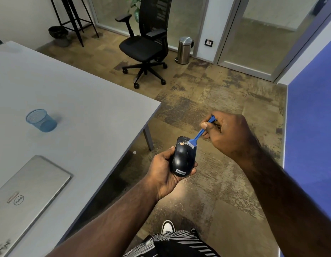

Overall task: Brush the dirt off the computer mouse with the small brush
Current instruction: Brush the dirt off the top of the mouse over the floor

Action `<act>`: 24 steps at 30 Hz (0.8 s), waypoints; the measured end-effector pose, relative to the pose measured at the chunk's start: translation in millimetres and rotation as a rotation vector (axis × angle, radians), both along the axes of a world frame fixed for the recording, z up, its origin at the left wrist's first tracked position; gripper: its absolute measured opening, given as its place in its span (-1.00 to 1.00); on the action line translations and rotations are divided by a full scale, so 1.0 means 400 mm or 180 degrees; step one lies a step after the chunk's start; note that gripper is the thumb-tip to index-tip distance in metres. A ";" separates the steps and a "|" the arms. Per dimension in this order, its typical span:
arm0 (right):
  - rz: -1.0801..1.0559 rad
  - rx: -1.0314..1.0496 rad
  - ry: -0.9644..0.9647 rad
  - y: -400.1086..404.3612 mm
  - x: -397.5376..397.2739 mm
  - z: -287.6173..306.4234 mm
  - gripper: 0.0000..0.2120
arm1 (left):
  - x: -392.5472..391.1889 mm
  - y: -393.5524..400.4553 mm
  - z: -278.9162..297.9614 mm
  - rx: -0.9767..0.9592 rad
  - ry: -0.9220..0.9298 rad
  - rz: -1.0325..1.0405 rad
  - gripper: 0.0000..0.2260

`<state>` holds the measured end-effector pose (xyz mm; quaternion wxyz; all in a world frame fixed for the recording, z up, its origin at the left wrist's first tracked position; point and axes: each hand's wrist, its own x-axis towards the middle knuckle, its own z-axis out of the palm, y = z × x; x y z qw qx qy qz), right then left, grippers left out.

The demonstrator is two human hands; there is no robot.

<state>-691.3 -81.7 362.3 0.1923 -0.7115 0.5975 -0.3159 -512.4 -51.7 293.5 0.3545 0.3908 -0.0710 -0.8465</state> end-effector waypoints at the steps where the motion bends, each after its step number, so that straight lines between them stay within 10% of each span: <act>1: -0.0093 -0.0058 0.0056 -0.002 -0.003 0.002 -0.93 | 0.000 0.001 0.000 0.0004 -0.0011 -0.0005 -0.58; 24: 0.0021 -0.0288 -0.0013 0.003 0.026 -0.033 -0.90 | -0.003 0.006 0.005 -0.0047 -0.0108 -0.0075 -0.59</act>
